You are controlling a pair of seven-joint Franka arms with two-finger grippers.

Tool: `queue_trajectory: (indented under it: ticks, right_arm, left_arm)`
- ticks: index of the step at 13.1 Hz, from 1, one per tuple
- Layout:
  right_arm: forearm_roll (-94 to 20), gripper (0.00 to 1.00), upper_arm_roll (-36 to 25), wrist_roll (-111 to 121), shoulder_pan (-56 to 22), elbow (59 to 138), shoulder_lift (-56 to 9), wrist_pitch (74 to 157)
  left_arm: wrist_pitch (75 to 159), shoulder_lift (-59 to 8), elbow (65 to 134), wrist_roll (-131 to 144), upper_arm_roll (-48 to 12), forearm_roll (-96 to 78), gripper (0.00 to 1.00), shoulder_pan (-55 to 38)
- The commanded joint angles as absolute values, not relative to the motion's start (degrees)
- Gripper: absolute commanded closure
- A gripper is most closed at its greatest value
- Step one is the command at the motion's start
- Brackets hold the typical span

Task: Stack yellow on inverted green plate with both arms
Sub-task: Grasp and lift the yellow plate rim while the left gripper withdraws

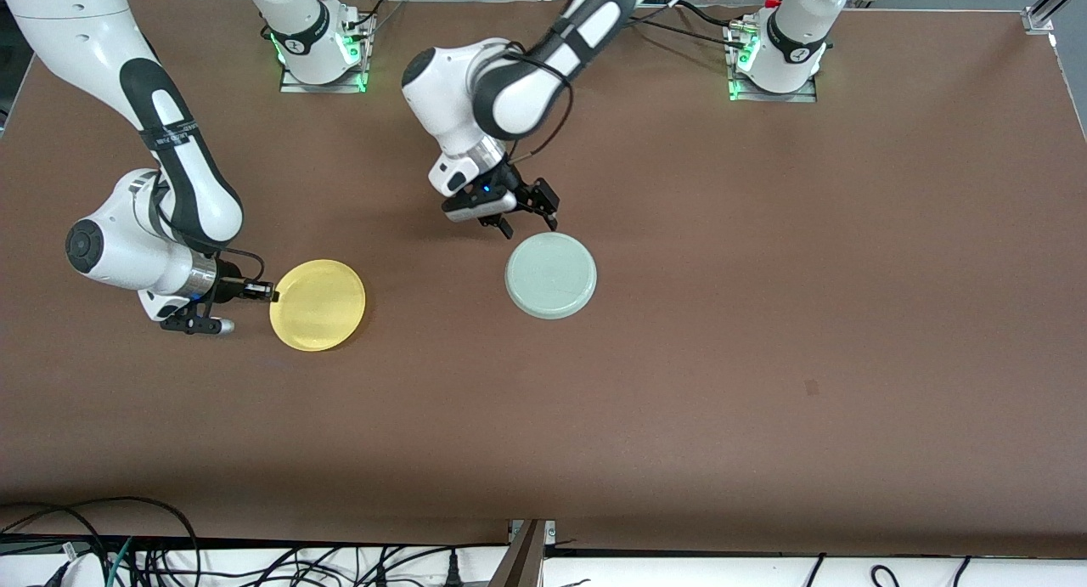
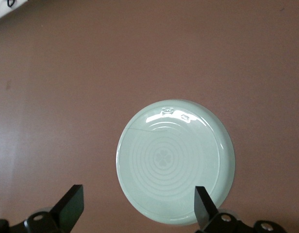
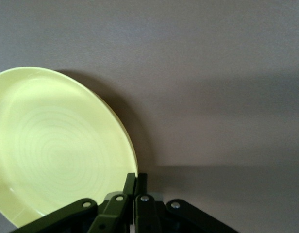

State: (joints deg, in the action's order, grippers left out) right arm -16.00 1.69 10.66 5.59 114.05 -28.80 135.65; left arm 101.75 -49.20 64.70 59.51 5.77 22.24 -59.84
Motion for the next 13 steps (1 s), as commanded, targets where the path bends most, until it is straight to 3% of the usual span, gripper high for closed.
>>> queue_trajectory:
  ticks: [1, 5, 10, 13]
  right_arm:
    - [-17.31, 1.00, 3.08, 11.87, 5.89, 112.07, -26.64, 130.71]
    - [-17.66, 1.00, 5.70, 11.42, 5.89, 109.16, -25.93, 125.51]
    - [-19.15, 1.00, 14.22, 8.02, 5.37, 109.07, -26.36, 126.38]
    - [-23.99, 1.00, 15.47, 3.61, 0.99, 108.81, -26.89, 129.28]
  left_arm:
    - [101.87, -43.18, 66.01, 51.45, 4.92, 14.62, 0.00, -53.64]
    - [98.98, -37.72, 66.01, 44.84, 4.66, 10.81, 0.00, -45.46]
    - [93.27, -29.72, 66.62, 30.78, 4.92, 6.68, 0.00, -36.23]
    - [89.13, -25.33, 66.62, 23.32, 4.83, 3.00, 0.00, -30.96]
